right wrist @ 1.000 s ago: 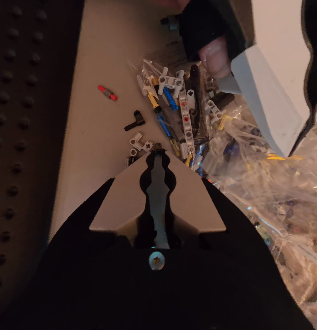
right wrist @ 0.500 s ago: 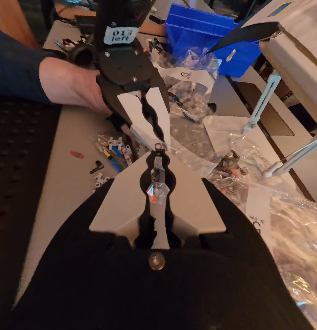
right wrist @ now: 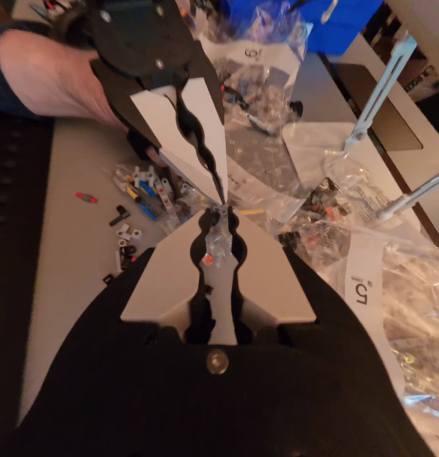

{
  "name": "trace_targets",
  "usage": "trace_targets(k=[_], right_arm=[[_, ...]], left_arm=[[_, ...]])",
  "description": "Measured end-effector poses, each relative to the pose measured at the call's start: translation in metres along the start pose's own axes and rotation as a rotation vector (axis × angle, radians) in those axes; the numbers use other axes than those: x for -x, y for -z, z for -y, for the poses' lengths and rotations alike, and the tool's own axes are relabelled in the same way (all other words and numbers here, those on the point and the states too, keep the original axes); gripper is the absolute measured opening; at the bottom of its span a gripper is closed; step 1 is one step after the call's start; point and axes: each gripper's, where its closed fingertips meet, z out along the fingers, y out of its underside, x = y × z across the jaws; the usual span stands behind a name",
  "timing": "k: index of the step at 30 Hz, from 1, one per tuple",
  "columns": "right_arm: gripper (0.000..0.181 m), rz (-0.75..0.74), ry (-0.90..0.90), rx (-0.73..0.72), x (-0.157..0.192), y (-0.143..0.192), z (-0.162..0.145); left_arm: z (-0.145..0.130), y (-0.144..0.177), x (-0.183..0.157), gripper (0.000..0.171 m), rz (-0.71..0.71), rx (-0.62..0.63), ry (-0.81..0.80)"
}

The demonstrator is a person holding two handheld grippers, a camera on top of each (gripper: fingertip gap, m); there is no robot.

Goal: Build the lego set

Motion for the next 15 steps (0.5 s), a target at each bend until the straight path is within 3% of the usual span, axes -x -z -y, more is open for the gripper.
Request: trace_targets(k=[5,8,11,15], right_arm=[[0.009,0.002,0.009,-0.106,0.000,0.017,0.018],[0.001,0.139,0.029,-0.164,0.022,0.031,0.025],[0.001,0.309,0.050,-0.044,0.053,0.023,0.002],[0.014,0.393,0.110,0.119,0.079,-0.004,-0.024]], left_arm=[[0.001,0.001,0.002,0.000,0.005,-0.008,0.004],[0.002,0.003,0.004,0.000,0.012,-0.016,0.013],[0.002,0.003,0.005,0.000,0.015,-0.017,0.017],[0.002,0.003,0.005,0.000,0.016,-0.016,0.016]])
